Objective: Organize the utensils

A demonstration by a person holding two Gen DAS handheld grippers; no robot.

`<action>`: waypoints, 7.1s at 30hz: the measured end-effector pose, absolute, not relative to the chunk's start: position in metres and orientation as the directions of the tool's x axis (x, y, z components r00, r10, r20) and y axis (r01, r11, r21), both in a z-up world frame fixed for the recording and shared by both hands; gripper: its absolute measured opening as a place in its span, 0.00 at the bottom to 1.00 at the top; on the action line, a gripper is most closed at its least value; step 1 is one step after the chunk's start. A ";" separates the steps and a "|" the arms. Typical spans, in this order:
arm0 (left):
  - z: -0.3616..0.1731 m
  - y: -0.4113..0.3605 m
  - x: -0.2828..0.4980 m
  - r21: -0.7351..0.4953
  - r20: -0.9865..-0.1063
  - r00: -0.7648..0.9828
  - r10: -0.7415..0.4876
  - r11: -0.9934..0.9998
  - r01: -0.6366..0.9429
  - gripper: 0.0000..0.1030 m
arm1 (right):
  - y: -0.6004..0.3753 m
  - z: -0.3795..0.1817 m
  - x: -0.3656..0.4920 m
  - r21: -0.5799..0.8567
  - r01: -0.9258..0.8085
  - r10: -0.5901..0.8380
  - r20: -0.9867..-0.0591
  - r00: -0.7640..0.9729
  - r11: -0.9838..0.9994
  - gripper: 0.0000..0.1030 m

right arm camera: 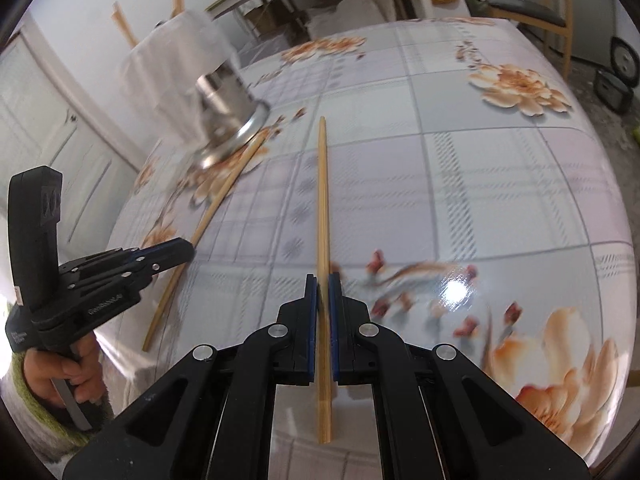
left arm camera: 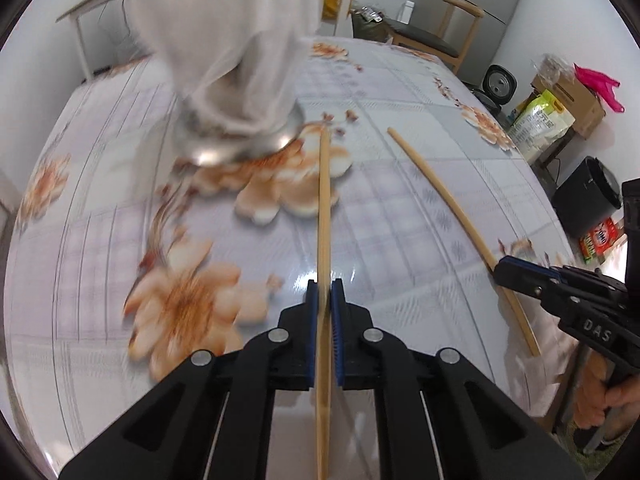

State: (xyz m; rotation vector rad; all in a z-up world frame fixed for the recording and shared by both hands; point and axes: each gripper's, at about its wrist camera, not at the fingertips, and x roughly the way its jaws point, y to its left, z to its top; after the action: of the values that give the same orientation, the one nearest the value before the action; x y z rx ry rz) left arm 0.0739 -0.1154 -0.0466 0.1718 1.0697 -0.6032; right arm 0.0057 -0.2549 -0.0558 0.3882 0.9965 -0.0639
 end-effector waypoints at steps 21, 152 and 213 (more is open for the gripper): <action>-0.044 -0.169 0.137 -0.031 -0.888 0.321 -0.328 0.740 0.671 0.27 | -0.257 -0.055 0.009 0.299 0.235 0.136 -0.836 0.532 0.925 0.04; 0.110 0.028 0.120 -0.335 -0.402 0.570 -0.716 0.695 0.636 0.75 | -0.263 0.226 0.071 0.289 -0.054 0.141 -0.289 0.947 0.956 0.04; 0.070 0.015 0.038 -0.035 -0.643 0.746 -0.174 0.980 0.198 0.94 | -0.194 0.046 -0.021 -0.008 0.303 -0.239 -0.636 0.734 0.953 0.92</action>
State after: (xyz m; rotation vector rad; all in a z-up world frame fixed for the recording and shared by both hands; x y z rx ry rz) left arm 0.0384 0.0150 0.0696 0.0363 0.6994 -0.2038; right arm -0.0207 -0.1937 0.0462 0.0980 0.6848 -0.2979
